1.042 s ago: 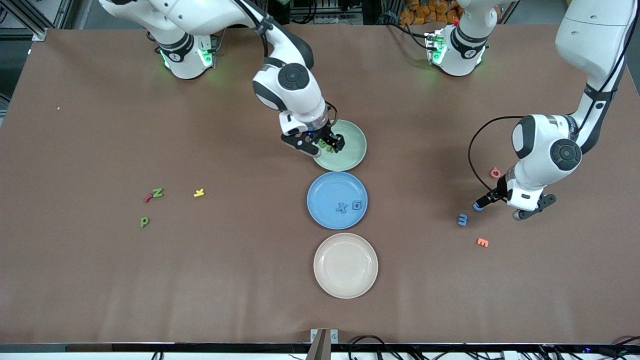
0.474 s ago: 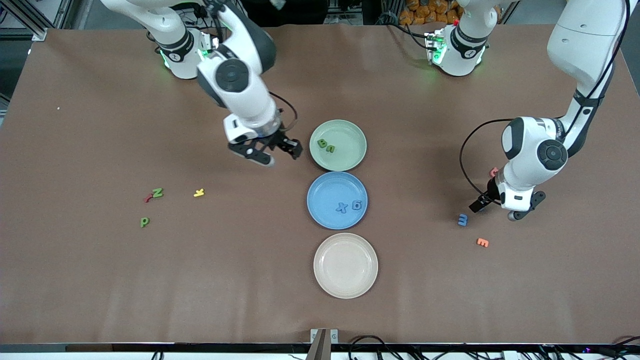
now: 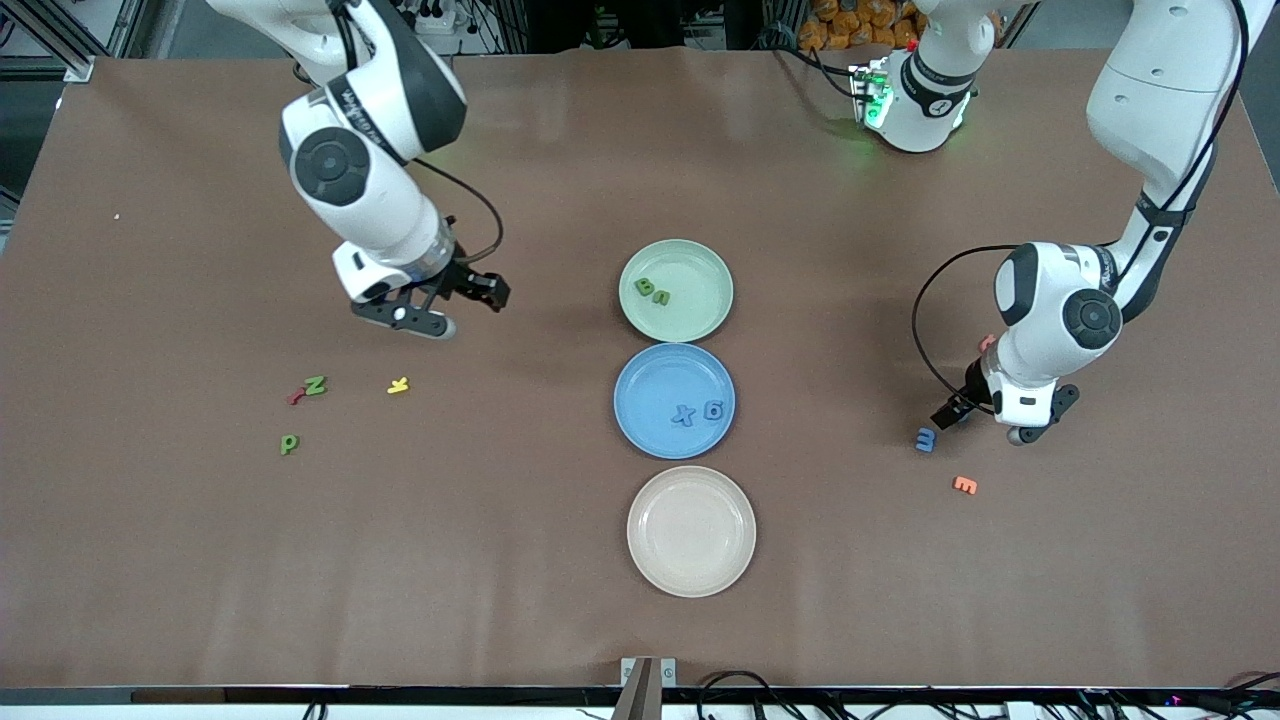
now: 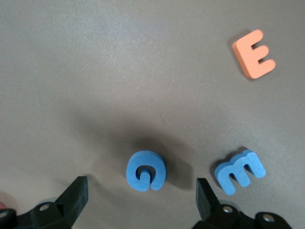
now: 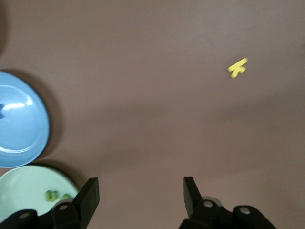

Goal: Sort letters by color into matching plates
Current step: 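Lower the left gripper onto blue G while the right gripper returns to letters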

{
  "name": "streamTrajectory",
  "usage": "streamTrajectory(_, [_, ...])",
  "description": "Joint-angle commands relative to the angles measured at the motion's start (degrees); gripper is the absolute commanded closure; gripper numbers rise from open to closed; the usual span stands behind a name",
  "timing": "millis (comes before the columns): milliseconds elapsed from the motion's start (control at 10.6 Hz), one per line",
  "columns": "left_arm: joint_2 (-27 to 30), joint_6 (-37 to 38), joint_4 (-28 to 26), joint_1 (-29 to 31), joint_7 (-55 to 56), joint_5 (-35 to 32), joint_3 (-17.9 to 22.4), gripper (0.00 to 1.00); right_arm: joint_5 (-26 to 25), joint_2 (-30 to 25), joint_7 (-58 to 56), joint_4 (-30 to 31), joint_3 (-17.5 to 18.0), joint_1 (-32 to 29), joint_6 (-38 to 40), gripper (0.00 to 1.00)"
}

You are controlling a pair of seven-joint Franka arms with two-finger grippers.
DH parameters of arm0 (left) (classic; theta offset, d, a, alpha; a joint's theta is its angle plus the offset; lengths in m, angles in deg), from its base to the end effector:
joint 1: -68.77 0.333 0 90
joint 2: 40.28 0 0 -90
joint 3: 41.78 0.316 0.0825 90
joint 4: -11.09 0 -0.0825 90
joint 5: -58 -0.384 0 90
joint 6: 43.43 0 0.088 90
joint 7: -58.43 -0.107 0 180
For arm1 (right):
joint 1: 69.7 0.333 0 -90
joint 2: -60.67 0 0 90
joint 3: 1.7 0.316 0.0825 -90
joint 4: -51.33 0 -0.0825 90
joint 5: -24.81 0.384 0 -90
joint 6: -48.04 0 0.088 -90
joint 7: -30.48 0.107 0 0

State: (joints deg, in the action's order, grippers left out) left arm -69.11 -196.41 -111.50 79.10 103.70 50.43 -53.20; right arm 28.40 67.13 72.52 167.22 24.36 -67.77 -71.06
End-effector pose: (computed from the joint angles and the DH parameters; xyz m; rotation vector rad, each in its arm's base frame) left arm 0.5729 -0.0163 0.1735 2.9174 1.0327 0.0390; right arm 0.5015 0.2650 0.3967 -3.0498 0.4272 0.1496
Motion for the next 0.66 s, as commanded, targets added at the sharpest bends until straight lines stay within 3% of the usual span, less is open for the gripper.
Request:
streamTrajectory(0, [-1.75,-0.39,2.27,-0.57,1.31,-0.16,0.35,0.00,1.51,-2.94,-13.68,4.59,-5.82,-2.09,0.89,0.20])
streamTrajectory(379, [-3.07,-0.39,3.50,-0.48,1.31,-1.21,0.62,0.00,-0.24,-3.47,-25.07,10.12,-13.91,-2.45,-3.57,0.21])
streamTrajectory(568, [-3.07,-0.39,3.51,-0.48,1.31,-2.36,1.06,0.00,-6.98,-3.04,-25.34,14.69,-17.68,-2.45,-11.21,0.21])
